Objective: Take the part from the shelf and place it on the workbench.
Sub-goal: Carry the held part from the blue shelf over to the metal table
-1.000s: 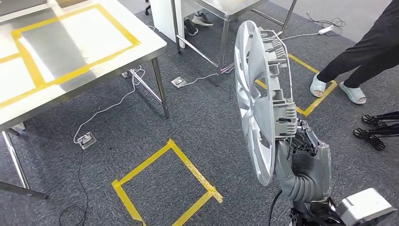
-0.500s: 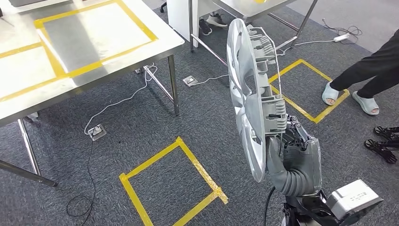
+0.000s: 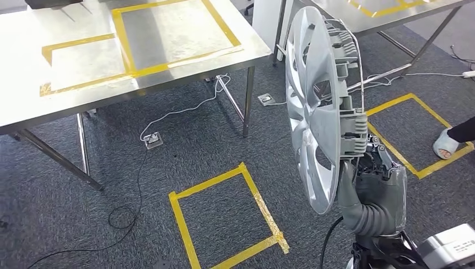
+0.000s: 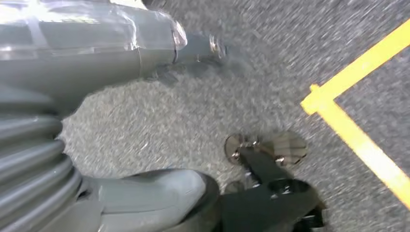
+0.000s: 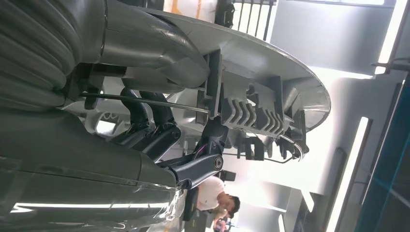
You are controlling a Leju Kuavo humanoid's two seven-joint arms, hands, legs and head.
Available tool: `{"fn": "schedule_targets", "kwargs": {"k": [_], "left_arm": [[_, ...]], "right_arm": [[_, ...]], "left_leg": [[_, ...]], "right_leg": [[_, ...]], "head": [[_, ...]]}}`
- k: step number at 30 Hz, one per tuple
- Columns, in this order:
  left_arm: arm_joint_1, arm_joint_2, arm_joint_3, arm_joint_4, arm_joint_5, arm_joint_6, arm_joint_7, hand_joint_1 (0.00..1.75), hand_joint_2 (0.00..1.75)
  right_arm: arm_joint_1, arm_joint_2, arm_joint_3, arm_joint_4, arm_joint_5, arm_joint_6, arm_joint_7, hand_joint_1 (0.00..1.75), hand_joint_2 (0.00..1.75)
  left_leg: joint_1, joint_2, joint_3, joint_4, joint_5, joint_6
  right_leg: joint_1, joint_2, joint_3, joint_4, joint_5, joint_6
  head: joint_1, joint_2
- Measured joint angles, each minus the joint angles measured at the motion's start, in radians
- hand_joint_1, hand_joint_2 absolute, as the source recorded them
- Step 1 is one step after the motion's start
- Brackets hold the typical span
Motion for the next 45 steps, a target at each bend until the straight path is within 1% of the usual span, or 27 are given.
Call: {"fn": "schedule_targets", "kwargs": {"k": [1,3,5,6,7,10,11,13,14,16,18,20,21,22,23,26,28,30,32,34,36,37,38,40,42,43,45], "left_arm": [[0.001,0.001,0.0,0.0,0.0,-0.001,0.002,0.0,1.75],[0.0,0.003,-0.001,0.0,0.0,-0.001,0.004,0.0,1.75],[-0.001,0.004,-0.001,0.0,0.001,-0.001,0.005,0.0,1.75],[0.0,0.004,-0.001,0.0,0.002,-0.002,0.006,0.0,1.75],[0.0,0.004,-0.001,0.0,0.002,-0.003,0.008,0.0,1.75],[0.0,0.006,-0.004,0.0,0.003,-0.006,0.013,0.0,1.75],[0.0,0.007,-0.005,0.0,0.003,-0.006,0.015,0.0,1.75],[0.001,0.006,-0.006,0.0,0.004,-0.007,0.018,0.0,1.75],[0.001,0.007,-0.006,0.0,0.004,-0.007,0.018,0.0,1.75],[0.0,0.007,-0.006,0.0,0.004,-0.007,0.018,0.0,1.75],[-0.001,0.007,-0.006,0.0,0.004,-0.007,0.018,0.0,1.75],[-0.002,0.007,-0.006,0.0,0.005,-0.006,0.018,0.0,1.75],[-0.002,0.007,-0.006,0.0,0.005,-0.006,0.018,0.0,1.75],[-0.001,0.007,-0.006,0.0,0.005,-0.006,0.018,0.0,1.75],[-0.001,0.007,-0.006,0.0,0.005,-0.006,0.018,0.0,1.75],[-0.002,0.005,-0.006,-0.001,0.005,-0.006,0.018,0.0,1.75],[-0.002,0.003,-0.007,-0.001,0.005,-0.006,0.018,0.0,1.75],[0.0,0.002,-0.007,-0.001,0.005,-0.007,0.018,0.0,1.75],[0.001,0.002,-0.007,-0.001,0.005,-0.007,0.018,0.0,1.75],[0.0,0.003,-0.007,0.0,0.005,-0.007,0.02,0.0,1.75],[-0.001,0.003,-0.007,0.0,0.005,-0.008,0.023,0.0,1.75],[0.0,0.004,-0.007,0.0,0.005,-0.008,0.024,0.0,1.75],[0.0,0.004,-0.007,0.0,0.005,-0.008,0.024,0.0,1.75],[0.0,0.006,-0.007,0.0,0.005,-0.008,0.024,0.0,1.75],[-0.001,0.006,-0.007,0.0,0.005,-0.009,0.025,0.0,1.75],[0.0,0.005,-0.007,0.0,0.005,-0.009,0.027,0.0,1.75],[0.001,0.005,-0.007,0.0,0.006,-0.008,0.032,0.0,1.75]], "right_arm": [[-0.001,0.0,-0.002,-0.001,0.0,0.0,0.0,1.75,1.75],[-0.001,0.0,-0.003,-0.003,0.0,-0.002,0.001,1.75,1.75],[0.001,0.0,-0.004,-0.003,0.0,-0.004,0.001,1.75,1.75],[0.002,0.0,-0.004,-0.002,0.0,-0.005,0.001,1.75,1.75],[0.003,0.0,-0.004,-0.002,0.0,-0.006,0.001,1.75,1.75],[0.005,0.0,-0.004,0.0,-0.002,-0.006,0.001,1.75,1.75],[0.005,0.0,-0.004,0.0,-0.003,-0.006,0.001,1.75,1.75],[0.006,0.0,-0.004,0.0,-0.005,-0.005,0.001,1.75,1.75],[0.006,0.0,-0.004,0.0,-0.005,-0.004,0.002,1.75,1.75],[0.007,0.001,-0.004,0.0,-0.006,-0.003,0.001,1.75,1.75],[0.008,0.0,-0.004,0.0,-0.006,-0.002,0.001,1.75,1.75],[0.01,0.0,-0.004,0.0,-0.007,-0.002,0.001,1.75,1.75],[0.011,0.0,-0.004,0.001,-0.007,-0.002,0.001,1.75,1.75],[0.012,0.0,-0.004,0.001,-0.007,-0.002,0.001,1.75,1.75],[0.013,0.0,-0.004,0.001,-0.008,-0.002,0.001,1.75,1.75],[0.012,0.0,-0.004,0.0,-0.008,-0.002,0.001,1.75,1.75],[0.011,0.0,-0.004,0.0,-0.008,-0.002,0.001,1.75,1.75],[0.01,0.0,-0.004,0.0,-0.007,-0.002,0.001,1.75,1.75],[0.01,0.0,-0.004,-0.001,-0.007,-0.002,0.001,1.75,1.75],[0.011,0.0,-0.004,0.0,-0.008,-0.002,0.001,1.75,1.75],[0.012,0.0,-0.004,0.001,-0.009,-0.005,0.001,1.75,1.75],[0.013,0.0,-0.004,0.002,-0.01,-0.006,0.002,1.75,1.75],[0.013,0.0,-0.004,0.002,-0.01,-0.006,0.002,1.75,1.75],[0.013,0.0,-0.004,0.003,-0.013,-0.006,0.002,1.75,1.75],[0.013,0.0,-0.004,0.003,-0.018,-0.006,0.001,1.75,1.75],[0.013,0.0,-0.004,0.003,-0.021,-0.006,0.001,1.75,1.75],[0.013,0.001,-0.004,0.002,-0.026,-0.006,0.001,1.75,1.75]], "left_leg": [[-0.002,0.02,-0.007,0.012,-0.012,-0.004],[-0.001,0.07,-0.044,0.092,-0.067,-0.015],[0.011,0.084,-0.095,0.207,-0.123,-0.031],[0.018,0.085,-0.107,0.238,-0.13,-0.039],[0.024,0.088,-0.102,0.236,-0.118,-0.048],[0.034,0.127,-0.008,0.077,-0.044,-0.067],[0.033,0.141,0.014,0.036,-0.034,-0.062],[0.027,0.151,0.02,0.02,-0.039,-0.039],[0.026,0.143,0.017,0.019,-0.038,-0.026],[0.026,0.129,0.014,0.016,-0.034,-0.01],[0.026,0.113,0.013,0.014,-0.029,0.0],[0.022,0.095,0.011,0.014,-0.027,0.006],[0.018,0.085,0.011,0.015,-0.027,0.007],[0.015,0.074,0.011,0.015,-0.026,0.009],[0.012,0.063,0.011,0.015,-0.025,0.01],[0.007,0.031,0.012,0.014,-0.021,0.011],[0.011,0.014,0.005,0.013,-0.015,0.002],[0.014,0.005,0.0,0.009,-0.008,-0.011],[0.011,0.041,-0.011,0.027,-0.027,-0.02],[0.011,0.083,-0.052,0.119,-0.088,-0.028],[0.018,0.086,-0.098,0.232,-0.138,-0.038],[0.021,0.085,-0.103,0.252,-0.139,-0.042],[0.023,0.085,-0.088,0.233,-0.121,-0.046],[0.028,0.088,-0.017,0.114,-0.066,-0.051],[0.028,0.092,0.032,0.024,-0.044,-0.043],[0.027,0.092,0.038,0.011,-0.047,-0.035],[0.025,0.092,0.037,0.009,-0.046,-0.025]], "right_leg": [[-0.003,-0.011,0.006,-0.013,0.007,0.002],[-0.008,-0.033,0.013,-0.032,0.018,0.005],[-0.011,-0.054,0.013,-0.033,0.019,0.005],[-0.013,-0.064,0.013,-0.032,0.017,0.008],[-0.016,-0.073,0.013,-0.029,0.015,0.012],[-0.027,-0.093,0.011,-0.004,-0.003,0.036],[-0.027,-0.097,0.009,0.006,-0.01,0.046],[-0.025,-0.103,0.006,0.015,-0.016,0.059],[-0.026,-0.107,0.007,0.015,-0.016,0.064],[-0.03,-0.097,0.002,0.025,-0.03,0.073],[-0.032,-0.066,-0.031,0.105,-0.084,0.078],[-0.031,-0.047,-0.088,0.236,-0.146,0.077],[-0.029,-0.044,-0.109,0.282,-0.157,0.073],[-0.028,-0.042,-0.116,0.294,-0.149,0.068],[-0.025,-0.038,-0.106,0.268,-0.123,0.06],[-0.014,-0.002,-0.028,0.087,-0.029,0.026],[-0.008,0.011,-0.005,0.033,-0.02,0.013],[-0.008,-0.001,0.0,0.014,-0.013,0.012],[-0.012,-0.016,0.009,-0.012,0.002,0.013],[-0.014,-0.03,0.013,-0.025,0.011,0.013],[-0.015,-0.041,0.011,-0.024,0.012,0.012],[-0.016,-0.045,0.009,-0.021,0.011,0.013],[-0.017,-0.047,0.009,-0.018,0.009,0.016],[-0.021,-0.049,0.007,-0.006,0.002,0.027],[-0.02,-0.049,0.002,0.009,-0.007,0.041],[-0.019,-0.048,-0.001,0.014,-0.012,0.042],[-0.018,-0.047,-0.003,0.017,-0.014,0.029]], "head": [[-0.001,0.0],[-0.012,0.0],[-0.026,0.0],[-0.031,0.0],[-0.035,0.0],[-0.05,0.0],[-0.056,0.0],[-0.056,0.0],[-0.052,0.0],[-0.045,0.0],[-0.033,0.0],[-0.017,0.0],[-0.011,0.0],[-0.007,0.0],[-0.003,0.0],[0.004,0.0],[0.005,0.0],[0.011,0.0],[0.009,0.0],[-0.006,0.0],[-0.02,0.0],[-0.025,0.0],[-0.03,0.0],[-0.04,0.0],[-0.051,0.0],[-0.051,0.0],[-0.043,0.0]]}}
